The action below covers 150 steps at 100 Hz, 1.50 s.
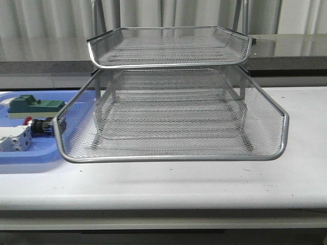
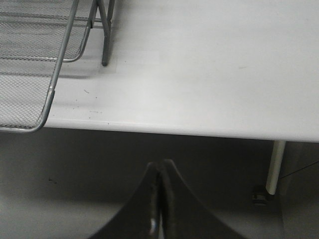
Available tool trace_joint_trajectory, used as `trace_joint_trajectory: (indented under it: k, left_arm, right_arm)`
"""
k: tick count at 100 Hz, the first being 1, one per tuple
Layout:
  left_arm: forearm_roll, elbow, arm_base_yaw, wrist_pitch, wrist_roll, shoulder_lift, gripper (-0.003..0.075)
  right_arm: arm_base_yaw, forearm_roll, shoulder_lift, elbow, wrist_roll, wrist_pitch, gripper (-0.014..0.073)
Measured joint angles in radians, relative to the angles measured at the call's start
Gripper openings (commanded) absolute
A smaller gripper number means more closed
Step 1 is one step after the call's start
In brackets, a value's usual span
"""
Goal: Place button on rack with both arms
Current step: 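Move the left gripper over the blue bin above the red button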
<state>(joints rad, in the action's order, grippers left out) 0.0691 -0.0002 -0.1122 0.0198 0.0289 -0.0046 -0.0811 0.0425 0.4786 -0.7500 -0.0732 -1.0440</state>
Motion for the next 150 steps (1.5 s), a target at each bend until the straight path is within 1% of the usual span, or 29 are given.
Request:
trace_joint_trajectory:
  k: [12, 21, 33, 41, 48, 66, 85, 104, 118, 134, 141, 145, 150]
  left_arm:
    - [0.000, 0.000, 0.000, 0.034, 0.000, 0.000, -0.0020]
    - [-0.017, 0.000, 0.000, 0.024, 0.000, 0.000, -0.0020]
    - [-0.040, -0.040, 0.000, -0.063, 0.000, 0.000, -0.0020]
    - [-0.046, -0.122, 0.000, -0.135, 0.000, 0.031, -0.0020]
    - [-0.048, -0.211, 0.000, -0.193, 0.000, 0.095, -0.0020]
    - [-0.048, -0.452, 0.000, -0.353, 0.000, 0.347, -0.0020]
    - [-0.048, -0.723, 0.000, -0.565, 0.000, 0.649, -0.0020]
    - [-0.023, -0.941, 0.000, -0.743, 0.000, 0.939, -0.0020]
    - [0.013, -1.055, 0.000, -0.810, -0.004, 1.124, -0.0020]
    - [0.054, -1.135, 0.000, -0.829, -0.006, 1.284, -0.0016]
    - [0.059, -1.155, 0.000, -0.831, -0.011, 1.334, 0.0020]
    - [0.060, -1.161, 0.000, -0.833, -0.018, 1.356, 0.0072]
    - [0.060, -1.163, 0.000, -0.837, -0.029, 1.377, 0.0162]
  right_arm:
    - [0.000, 0.000, 0.000, 0.000, 0.000, 0.000, -0.0063]
    - [0.000, 0.000, 0.000, 0.000, 0.000, 0.000, -0.0063]
    - [0.000, 0.000, 0.000, 0.000, 0.000, 0.000, -0.0063]
    - [0.000, 0.000, 0.000, 0.000, 0.000, 0.000, -0.0063]
    - [0.000, 0.000, 0.000, 0.000, 0.000, 0.000, -0.0063]
    - [0.000, 0.000, 0.000, 0.000, 0.000, 0.000, -0.0063]
    - [0.000, 0.000, 0.000, 0.000, 0.000, 0.000, -0.0063]
    - [0.000, 0.000, 0.000, 0.000, 0.000, 0.000, -0.0063]
    - [0.000, 0.000, 0.000, 0.000, 0.000, 0.000, -0.0063]
    - [0.000, 0.000, 0.000, 0.000, 0.000, 0.000, -0.0063]
    - [0.000, 0.000, 0.000, 0.000, 0.000, 0.000, -0.0063]
    - [0.000, 0.000, 0.000, 0.000, 0.000, 0.000, -0.0063]
    - [0.000, 0.000, 0.000, 0.000, 0.000, 0.000, -0.0063]
